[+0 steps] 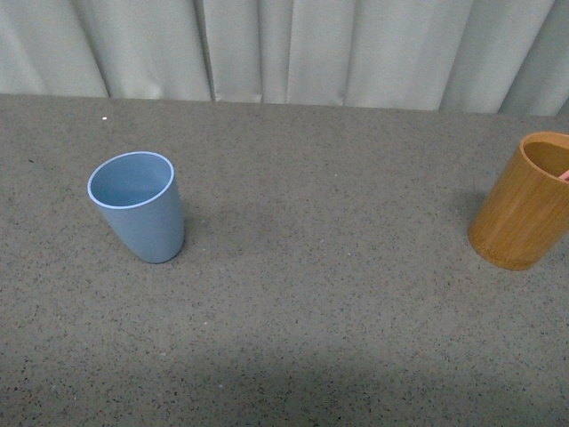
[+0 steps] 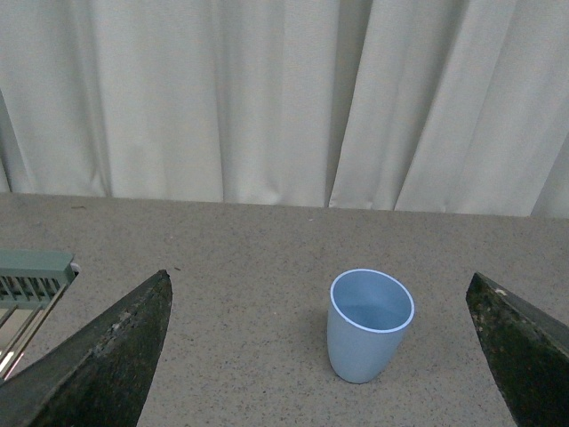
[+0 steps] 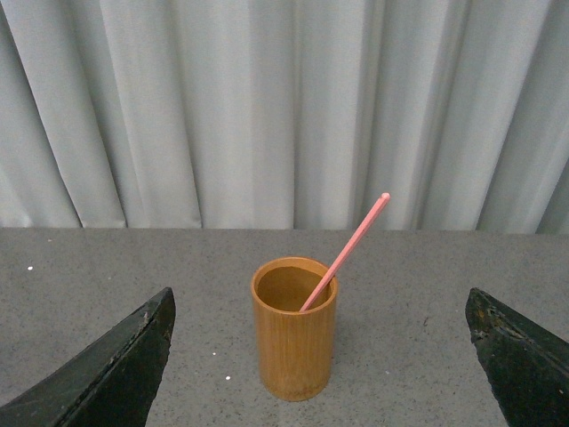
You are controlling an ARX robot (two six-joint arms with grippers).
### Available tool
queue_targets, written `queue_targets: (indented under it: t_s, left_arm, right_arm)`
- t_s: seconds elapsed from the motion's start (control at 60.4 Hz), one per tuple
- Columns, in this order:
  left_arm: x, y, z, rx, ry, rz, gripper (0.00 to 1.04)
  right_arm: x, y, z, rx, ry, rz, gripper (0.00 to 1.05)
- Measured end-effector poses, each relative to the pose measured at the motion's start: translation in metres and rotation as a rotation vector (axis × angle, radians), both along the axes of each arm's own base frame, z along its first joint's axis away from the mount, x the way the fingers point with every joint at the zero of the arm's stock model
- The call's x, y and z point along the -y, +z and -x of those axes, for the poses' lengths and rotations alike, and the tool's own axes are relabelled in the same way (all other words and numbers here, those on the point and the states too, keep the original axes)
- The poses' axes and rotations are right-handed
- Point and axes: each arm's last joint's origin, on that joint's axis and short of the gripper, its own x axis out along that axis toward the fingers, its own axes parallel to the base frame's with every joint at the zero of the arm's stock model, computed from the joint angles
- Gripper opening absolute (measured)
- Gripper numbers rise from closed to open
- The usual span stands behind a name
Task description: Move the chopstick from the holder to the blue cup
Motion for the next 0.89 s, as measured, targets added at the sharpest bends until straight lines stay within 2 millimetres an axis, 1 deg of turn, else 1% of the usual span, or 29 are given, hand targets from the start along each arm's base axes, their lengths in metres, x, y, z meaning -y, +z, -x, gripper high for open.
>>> queue_targets:
  t_s: [0.629,0.646,0.663,0.679,0.696,0.745,0.812,0.895]
  left_arm:
    - [0.000,0.000,0.000,-0.010,-0.015,0.008,0.98]
    - [0.000,-0.001,-0.001,-0.047,-0.047,0.022,0.98]
    - [0.000,-0.001,-0.001,-0.131,-0.119,0.057,0.98]
    - [0.000,-0.001,-0.001,-0.157,-0.135,0.074,0.98]
    - [0.001,-0.002,-0.002,-0.241,-0.197,0.115,0.98]
    - [0.005,-0.006,-0.009,-0.416,-0.307,0.249,0.98]
    - [0.011,-0.011,-0.017,-0.510,-0.368,0.341,0.98]
    - [0.019,-0.014,-0.029,-0.560,-0.363,0.402,0.98]
  right_arm:
    - [0.000,0.000,0.000,0.000,0.000,0.000,0.95]
    - [0.000,0.000,0.000,0.000,0.000,0.000,0.95]
    - [0.000,0.000,0.000,0.000,-0.001,0.000,0.95]
    - [0.000,0.000,0.000,0.000,-0.002,0.000,0.95]
    - [0.000,0.000,0.000,0.000,-0.002,0.000,0.95]
    - [0.000,0.000,0.000,0.000,0.004,0.000,0.95]
    - [0.000,0.000,0.000,0.000,0.001,0.000,0.95]
    - [0.000,0.000,0.000,0.000,0.000,0.000,0.95]
